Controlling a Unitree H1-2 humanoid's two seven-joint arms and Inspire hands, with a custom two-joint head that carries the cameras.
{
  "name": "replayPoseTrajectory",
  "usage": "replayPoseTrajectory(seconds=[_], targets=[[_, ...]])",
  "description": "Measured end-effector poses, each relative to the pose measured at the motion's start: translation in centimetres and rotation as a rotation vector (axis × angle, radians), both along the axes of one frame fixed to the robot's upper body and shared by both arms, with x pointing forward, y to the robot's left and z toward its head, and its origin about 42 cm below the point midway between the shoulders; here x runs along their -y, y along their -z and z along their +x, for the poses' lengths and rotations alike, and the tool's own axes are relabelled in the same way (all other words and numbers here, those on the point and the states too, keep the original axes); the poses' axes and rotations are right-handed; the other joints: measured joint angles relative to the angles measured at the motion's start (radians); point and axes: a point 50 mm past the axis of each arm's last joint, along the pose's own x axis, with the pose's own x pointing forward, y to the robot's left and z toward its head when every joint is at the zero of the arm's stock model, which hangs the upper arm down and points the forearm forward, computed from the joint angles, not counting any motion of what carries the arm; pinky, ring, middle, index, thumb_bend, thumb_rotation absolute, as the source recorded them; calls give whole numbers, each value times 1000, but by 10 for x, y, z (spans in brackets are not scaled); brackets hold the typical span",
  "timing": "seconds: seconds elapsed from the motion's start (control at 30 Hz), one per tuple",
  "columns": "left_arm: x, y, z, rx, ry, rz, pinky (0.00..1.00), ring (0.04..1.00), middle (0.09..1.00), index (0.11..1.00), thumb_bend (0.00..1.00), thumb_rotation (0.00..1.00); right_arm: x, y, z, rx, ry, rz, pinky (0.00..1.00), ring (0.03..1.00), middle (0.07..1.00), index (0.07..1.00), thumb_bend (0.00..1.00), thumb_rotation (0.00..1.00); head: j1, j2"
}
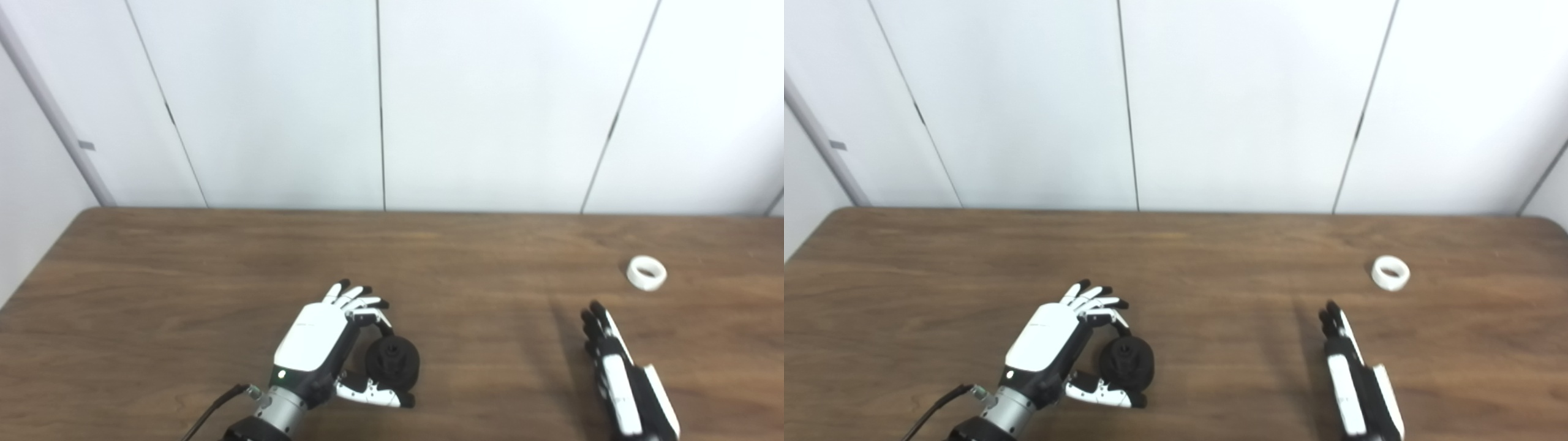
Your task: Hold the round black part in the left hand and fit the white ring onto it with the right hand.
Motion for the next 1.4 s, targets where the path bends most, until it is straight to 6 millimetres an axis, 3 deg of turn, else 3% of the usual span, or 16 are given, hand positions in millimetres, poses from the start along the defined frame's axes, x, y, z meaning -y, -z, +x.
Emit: replayPoseTrajectory(seconds=[0.53,0.87,1.17,1.27,1.4], targets=[[14,21,-21,-52,21,-10,1000,913,808,484,523,53,-9,-7,0,-1,-3,-14,1000,972,950,960,601,1000,-46,72],[13,30,-21,-3,18,-13,1000,887,792,484,524,53,-10,-11,1,-10,4,-11,1000,967,941,951,621,1000,-52,77],[13,31,-16,10,14,0,1000,885,790,484,524,54,-8,-18,2,-11,20,-28,1000,960,939,952,567,1000,-81,91],[13,32,-14,21,7,4,1000,882,789,484,524,55,-3,-22,5,-1,38,-34,1000,960,946,953,515,953,-89,92],[13,32,-14,22,7,5,1000,882,789,484,524,55,8,-28,9,16,72,-33,1000,966,955,938,551,858,-127,89]])
